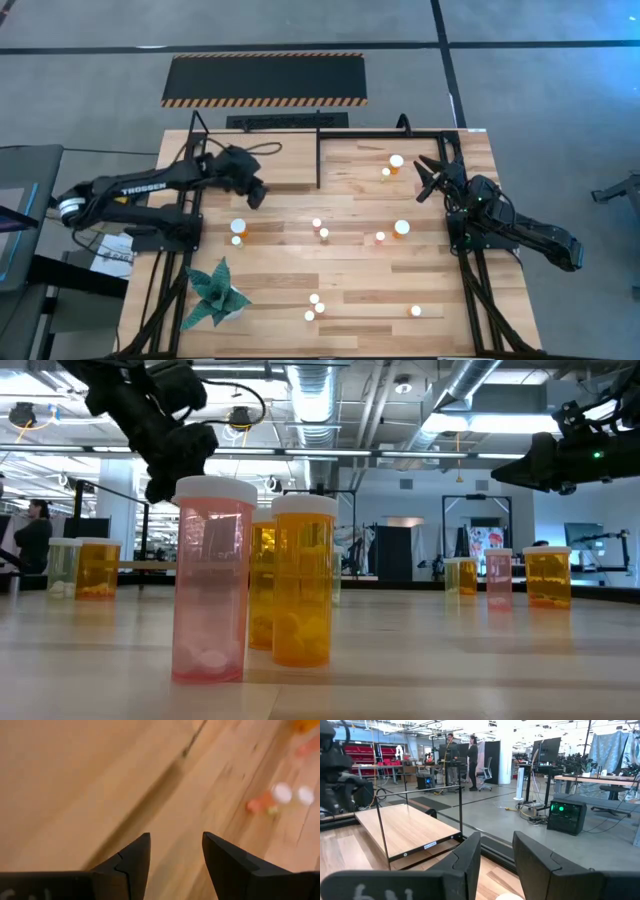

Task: Pick and place medicine bottles onto shelf by color
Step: Put the left big orange pill bottle on the shelf

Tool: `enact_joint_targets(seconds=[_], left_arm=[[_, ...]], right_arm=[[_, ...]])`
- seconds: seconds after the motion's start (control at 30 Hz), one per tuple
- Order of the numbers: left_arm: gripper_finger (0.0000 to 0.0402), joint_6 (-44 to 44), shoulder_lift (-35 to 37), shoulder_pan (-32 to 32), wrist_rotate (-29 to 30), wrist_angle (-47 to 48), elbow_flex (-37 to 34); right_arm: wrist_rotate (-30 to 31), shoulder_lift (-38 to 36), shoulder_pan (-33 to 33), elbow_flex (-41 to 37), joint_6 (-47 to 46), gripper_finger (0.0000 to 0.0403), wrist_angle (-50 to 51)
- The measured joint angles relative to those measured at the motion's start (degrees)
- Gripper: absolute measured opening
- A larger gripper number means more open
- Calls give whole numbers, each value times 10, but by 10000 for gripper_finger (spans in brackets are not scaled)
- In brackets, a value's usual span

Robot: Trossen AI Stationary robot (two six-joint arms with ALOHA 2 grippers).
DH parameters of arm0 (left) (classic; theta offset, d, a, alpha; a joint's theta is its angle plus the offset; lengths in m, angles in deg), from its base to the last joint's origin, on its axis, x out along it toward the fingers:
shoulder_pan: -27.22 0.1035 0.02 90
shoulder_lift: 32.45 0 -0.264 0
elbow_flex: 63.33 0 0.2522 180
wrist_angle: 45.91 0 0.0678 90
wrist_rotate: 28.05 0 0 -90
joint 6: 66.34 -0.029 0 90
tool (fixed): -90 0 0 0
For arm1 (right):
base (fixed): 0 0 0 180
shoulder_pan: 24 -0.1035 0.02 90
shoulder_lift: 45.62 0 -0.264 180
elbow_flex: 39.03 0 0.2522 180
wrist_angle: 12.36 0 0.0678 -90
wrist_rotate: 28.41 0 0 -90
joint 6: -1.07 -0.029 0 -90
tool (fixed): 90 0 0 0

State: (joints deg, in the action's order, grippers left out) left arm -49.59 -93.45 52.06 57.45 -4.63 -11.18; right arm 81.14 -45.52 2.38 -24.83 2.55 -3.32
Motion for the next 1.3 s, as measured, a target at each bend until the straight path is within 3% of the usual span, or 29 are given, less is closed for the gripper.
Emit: enact_joint_targets(seconds=[0.37,1.0,1.3], left_arm=[[166,48,-36,-47,11,148,21],[168,159,-36,-73,26,192,4],[225,210,-36,-77,38,196,4]], right_arm=[[0,0,0,0,0,139,0],[0,0,0,0,0,137,0],[0,0,0,0,0,137,0]])
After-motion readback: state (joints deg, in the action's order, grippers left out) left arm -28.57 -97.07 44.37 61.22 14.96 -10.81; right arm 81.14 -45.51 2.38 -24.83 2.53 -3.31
